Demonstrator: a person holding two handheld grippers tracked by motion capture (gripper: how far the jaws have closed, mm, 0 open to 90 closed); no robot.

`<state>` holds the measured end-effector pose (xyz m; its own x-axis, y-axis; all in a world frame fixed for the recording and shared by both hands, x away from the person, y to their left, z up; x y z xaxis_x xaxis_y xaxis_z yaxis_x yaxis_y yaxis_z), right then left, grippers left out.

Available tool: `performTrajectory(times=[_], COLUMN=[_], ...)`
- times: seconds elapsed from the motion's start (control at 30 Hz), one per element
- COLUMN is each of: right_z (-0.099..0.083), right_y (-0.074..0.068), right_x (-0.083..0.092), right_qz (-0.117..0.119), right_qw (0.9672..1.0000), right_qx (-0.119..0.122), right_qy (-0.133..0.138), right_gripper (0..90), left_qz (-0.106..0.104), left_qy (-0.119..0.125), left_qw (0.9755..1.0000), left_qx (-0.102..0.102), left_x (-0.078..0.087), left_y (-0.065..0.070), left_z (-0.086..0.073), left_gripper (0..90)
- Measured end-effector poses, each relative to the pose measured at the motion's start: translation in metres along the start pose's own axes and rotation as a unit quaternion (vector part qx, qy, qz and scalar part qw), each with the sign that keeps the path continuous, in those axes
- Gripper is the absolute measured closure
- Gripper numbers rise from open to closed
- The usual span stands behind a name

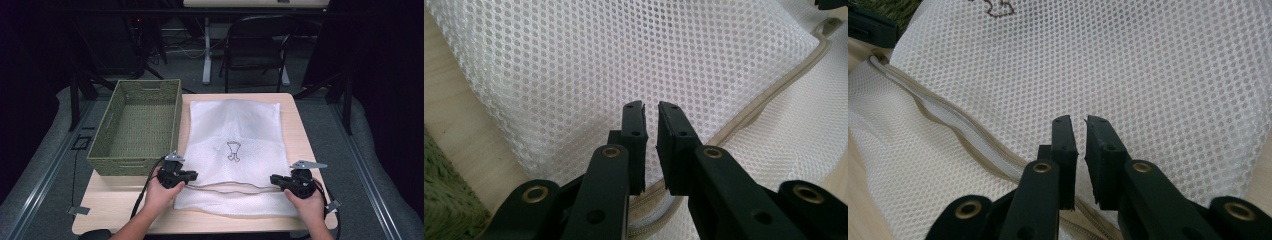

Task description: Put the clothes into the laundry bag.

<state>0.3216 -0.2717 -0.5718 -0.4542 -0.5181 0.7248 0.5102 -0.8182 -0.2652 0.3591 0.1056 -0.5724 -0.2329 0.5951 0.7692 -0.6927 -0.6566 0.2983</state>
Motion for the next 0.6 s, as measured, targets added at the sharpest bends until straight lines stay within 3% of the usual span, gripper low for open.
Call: performTrajectory(times=[0.33,0.6], right_z=[0.004,0.009], right_y=[-0.009,-0.026], right_x=[0.009,0.012], right_qz=[-0.003,0.001], right_qw=[0.9996,0.9982], right_qx=[0.012,0.049], right_qy=[0.026,0.033], right_gripper=[76.3,68.7], left_qz=[-0.01,-0.007], left_qy=[0.024,0.031], left_qw=[0.9997,0.9995], left_qx=[-0.001,-0.006], left_x=[0.014,0.019], left_y=[0.005,0.007], left_z=[0.005,0.006], left_gripper=[74.0,66.0])
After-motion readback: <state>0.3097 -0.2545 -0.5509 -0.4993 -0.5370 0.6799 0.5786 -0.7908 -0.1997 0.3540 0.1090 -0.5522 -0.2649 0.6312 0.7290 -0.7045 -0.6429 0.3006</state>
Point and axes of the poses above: each handheld gripper's, and its own axes: x roughly backward along the jaws, z roughly out of its top, y roughly to its right, the point moved 3 cm from there along -x, roughly forward along the jaws, and after that the axes turned 8 degrees about -y, right-handed, at the moved point
